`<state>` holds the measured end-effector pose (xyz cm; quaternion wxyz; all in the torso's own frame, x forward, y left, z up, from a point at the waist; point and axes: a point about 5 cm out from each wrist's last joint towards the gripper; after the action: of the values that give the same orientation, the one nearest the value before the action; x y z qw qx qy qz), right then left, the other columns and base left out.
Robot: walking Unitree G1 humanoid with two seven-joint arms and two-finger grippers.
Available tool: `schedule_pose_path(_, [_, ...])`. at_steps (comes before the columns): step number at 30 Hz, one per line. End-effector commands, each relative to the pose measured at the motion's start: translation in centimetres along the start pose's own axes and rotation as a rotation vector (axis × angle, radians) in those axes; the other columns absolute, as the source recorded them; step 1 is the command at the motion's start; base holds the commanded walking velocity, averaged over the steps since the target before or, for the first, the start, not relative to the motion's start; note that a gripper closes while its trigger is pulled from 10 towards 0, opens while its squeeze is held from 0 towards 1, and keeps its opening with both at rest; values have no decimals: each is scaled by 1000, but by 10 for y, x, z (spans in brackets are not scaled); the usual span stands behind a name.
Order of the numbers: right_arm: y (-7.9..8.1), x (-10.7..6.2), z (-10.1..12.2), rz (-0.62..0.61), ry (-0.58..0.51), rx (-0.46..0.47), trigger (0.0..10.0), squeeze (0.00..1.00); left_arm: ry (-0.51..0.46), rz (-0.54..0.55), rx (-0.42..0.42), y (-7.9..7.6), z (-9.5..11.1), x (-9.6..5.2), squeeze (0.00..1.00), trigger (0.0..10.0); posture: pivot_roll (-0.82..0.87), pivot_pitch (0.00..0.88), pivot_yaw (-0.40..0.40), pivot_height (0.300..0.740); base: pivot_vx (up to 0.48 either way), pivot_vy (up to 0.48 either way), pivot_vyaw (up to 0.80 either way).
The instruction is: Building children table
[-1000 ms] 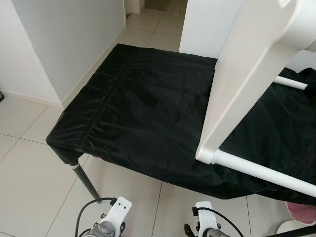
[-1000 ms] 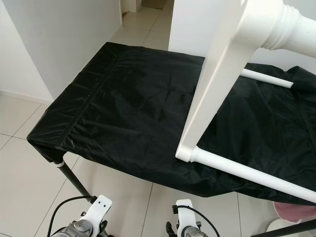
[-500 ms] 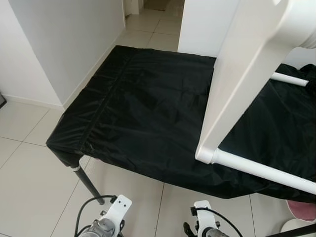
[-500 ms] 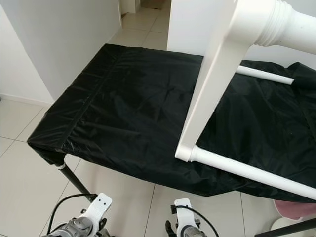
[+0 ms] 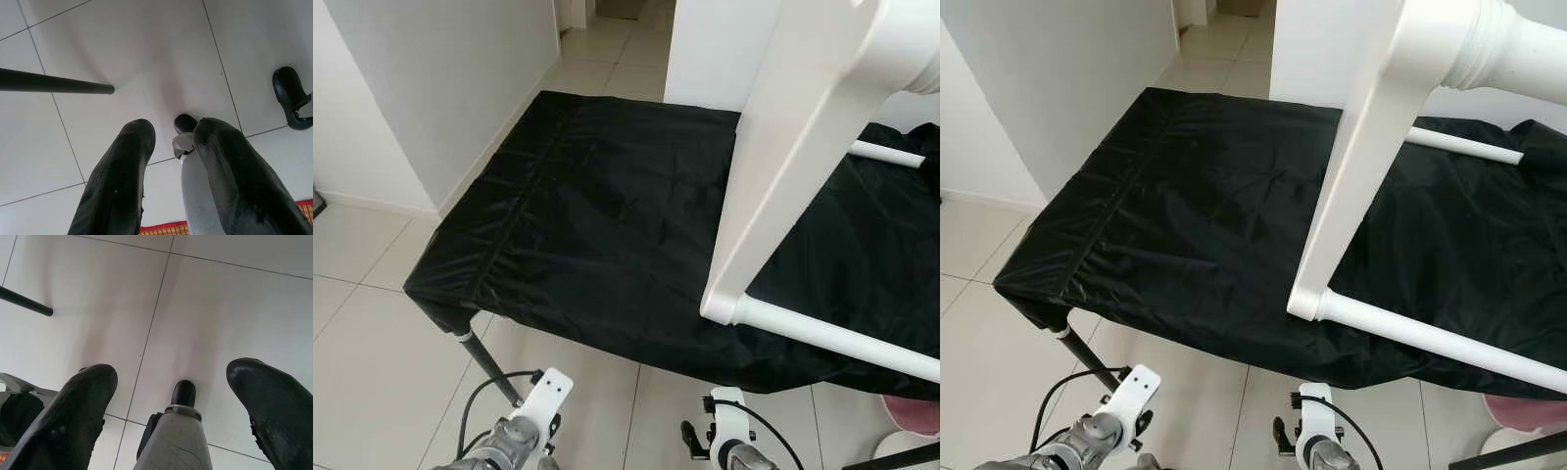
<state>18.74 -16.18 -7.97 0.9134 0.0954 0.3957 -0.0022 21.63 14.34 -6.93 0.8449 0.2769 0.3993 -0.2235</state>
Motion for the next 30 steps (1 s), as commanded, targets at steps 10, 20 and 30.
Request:
schedule_pose_path(10, [0, 1, 3, -23, -11, 3, 10000, 0, -2, 19, -68, 8, -2, -1, 0, 10000, -98, 0, 76, 740, 0, 0, 0])
schedule_pose_path(20, [-5, 0, 0, -45, -2, 5, 10000, 0, -11, -1, -103, 2, 0, 0, 0, 10000, -101, 0, 62, 740, 0, 0, 0])
schedule_pose_path(30, [-6, -1, 0, -39, 0, -12, 10000, 0, -17, -23, -96, -3, 0, 0, 0, 10000, -82, 0, 43, 740, 0, 0, 0])
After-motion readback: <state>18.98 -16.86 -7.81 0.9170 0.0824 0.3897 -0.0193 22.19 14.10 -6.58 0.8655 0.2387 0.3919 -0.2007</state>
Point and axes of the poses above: a point about 5 cm out from each wrist's last joint towards the gripper, its own x axis pointing out of the wrist towards the gripper, its own z axis along the axis of the wrist's last joint, y = z × x, and after that the axes turned 11 degrees about x, right-handed
